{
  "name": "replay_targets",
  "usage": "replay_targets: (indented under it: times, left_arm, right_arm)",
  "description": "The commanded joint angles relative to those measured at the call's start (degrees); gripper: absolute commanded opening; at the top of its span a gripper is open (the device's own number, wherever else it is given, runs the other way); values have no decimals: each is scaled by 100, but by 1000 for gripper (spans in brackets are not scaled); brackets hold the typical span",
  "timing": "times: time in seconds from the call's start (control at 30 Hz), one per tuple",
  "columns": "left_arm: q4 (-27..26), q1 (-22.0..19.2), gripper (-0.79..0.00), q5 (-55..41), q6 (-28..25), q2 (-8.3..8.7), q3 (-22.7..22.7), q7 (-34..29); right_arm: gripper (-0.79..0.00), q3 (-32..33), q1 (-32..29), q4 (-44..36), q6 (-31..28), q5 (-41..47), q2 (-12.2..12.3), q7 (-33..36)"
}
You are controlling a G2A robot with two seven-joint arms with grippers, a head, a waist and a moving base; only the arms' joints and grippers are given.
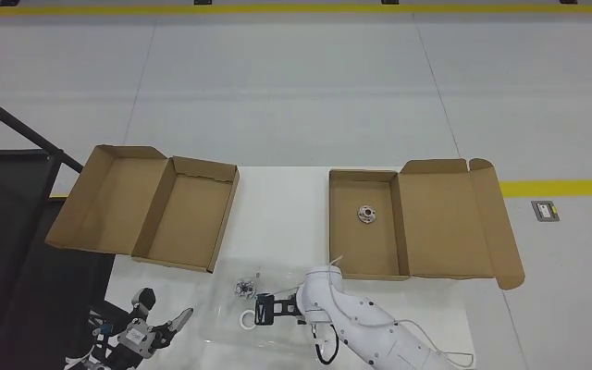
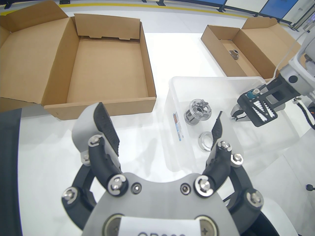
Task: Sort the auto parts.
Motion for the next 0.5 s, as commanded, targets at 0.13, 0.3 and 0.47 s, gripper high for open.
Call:
replay_targets:
  times: [0.13,0.3,0.47]
  left_arm:
    - [0,0,0,0,0,0,0,0]
    - [0,0,0,0,0,0,0,0]
    - [0,0,0,0,0,0,0,0]
  right_arm:
    - [-785,7,60,143,-31,32,-31,-86]
    - [-785,82,34,-19,7,-57,-7,-258]
    - [-785,433,-234,-700,-193,-263,188,-661]
